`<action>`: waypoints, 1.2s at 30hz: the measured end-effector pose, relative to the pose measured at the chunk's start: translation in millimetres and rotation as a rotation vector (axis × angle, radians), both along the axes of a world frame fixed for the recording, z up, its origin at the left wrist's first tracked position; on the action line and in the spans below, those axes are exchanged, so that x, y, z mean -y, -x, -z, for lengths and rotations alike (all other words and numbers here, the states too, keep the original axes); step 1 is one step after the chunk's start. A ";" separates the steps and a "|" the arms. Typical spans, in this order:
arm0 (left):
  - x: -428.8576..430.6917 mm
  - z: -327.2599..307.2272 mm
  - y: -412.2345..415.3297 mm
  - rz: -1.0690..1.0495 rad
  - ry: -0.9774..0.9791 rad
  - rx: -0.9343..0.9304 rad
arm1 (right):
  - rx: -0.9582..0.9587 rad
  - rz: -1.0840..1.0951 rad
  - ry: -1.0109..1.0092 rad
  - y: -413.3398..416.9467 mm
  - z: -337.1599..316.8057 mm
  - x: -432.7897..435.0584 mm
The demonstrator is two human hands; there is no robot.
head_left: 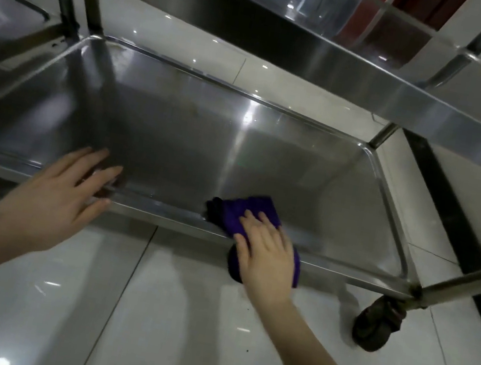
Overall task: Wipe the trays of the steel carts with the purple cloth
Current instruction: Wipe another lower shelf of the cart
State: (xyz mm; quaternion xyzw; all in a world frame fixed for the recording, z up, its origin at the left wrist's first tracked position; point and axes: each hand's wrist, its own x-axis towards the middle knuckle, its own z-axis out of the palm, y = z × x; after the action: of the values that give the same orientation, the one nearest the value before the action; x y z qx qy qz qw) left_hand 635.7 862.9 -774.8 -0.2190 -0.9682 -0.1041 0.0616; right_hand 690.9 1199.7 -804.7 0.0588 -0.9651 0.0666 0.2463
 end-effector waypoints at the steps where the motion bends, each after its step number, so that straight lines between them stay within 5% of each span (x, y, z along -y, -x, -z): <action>1: 11.1 -1.1 -1.8 -0.040 -0.028 0.001 | 0.004 0.101 -0.012 -9.2 -0.6 -22.9; 6: 66.0 -7.3 -9.2 -0.153 -0.104 0.012 | 0.155 0.509 -0.032 -25.8 3.3 -67.2; 11: 102.2 8.0 -29.6 -0.225 -0.180 -0.014 | -0.021 0.063 -0.076 5.8 -4.4 85.4; 16: 118.6 14.4 -40.2 -0.183 -0.035 -0.053 | 0.051 -0.297 0.010 57.5 -14.2 238.4; 21: 134.8 10.0 -32.4 -0.315 -0.103 -0.035 | 0.139 -0.369 -0.018 47.4 -18.4 209.2; 27: 153.6 22.6 -28.4 -0.280 -0.164 -0.058 | 0.158 -0.109 -0.065 28.6 -9.4 127.1; 32: 159.5 24.0 -24.8 -0.368 -0.356 -0.119 | 0.082 -0.352 -0.119 54.0 -17.9 216.9; 36: 155.9 22.1 -22.6 -0.389 -0.410 -0.175 | 0.294 -0.511 -0.009 94.5 -21.2 315.2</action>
State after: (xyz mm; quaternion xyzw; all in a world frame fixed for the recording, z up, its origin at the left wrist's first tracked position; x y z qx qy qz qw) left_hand 658.3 707.0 -796.9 -0.0205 -0.9417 -0.2647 0.2065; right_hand 596.4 884.5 -783.6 0.2906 -0.9447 0.1300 0.0787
